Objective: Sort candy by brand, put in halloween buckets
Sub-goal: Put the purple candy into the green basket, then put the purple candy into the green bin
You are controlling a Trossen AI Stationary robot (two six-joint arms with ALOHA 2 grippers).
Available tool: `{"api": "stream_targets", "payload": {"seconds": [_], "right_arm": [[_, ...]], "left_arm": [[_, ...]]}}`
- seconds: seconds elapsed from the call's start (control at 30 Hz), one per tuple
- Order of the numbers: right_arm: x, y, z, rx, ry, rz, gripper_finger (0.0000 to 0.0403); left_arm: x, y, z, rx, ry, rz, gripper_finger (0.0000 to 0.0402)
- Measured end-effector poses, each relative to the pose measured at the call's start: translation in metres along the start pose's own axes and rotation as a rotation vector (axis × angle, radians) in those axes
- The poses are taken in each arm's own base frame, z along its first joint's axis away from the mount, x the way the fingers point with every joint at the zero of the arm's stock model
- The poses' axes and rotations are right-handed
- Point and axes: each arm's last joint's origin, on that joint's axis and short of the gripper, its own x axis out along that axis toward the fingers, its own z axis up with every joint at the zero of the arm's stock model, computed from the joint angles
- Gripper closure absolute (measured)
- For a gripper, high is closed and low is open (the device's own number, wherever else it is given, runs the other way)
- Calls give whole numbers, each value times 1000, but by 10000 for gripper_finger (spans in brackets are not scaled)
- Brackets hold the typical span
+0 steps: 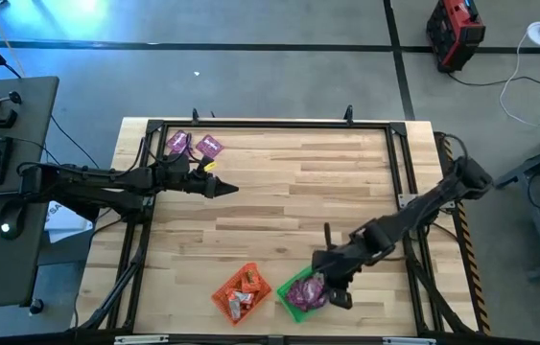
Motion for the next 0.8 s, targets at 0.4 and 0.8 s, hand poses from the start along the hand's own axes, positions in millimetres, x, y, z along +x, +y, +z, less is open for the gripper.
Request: {"api": "stream_targets", "payload": {"seconds": [0.4, 0.8], "right_arm": [[30, -13, 11, 43, 73, 30, 376], [19, -9, 20, -12, 83, 23, 186]], "left_arm": [[0, 0, 0, 8, 0, 0, 401], [0, 0, 1, 45, -5, 3, 401]]}}
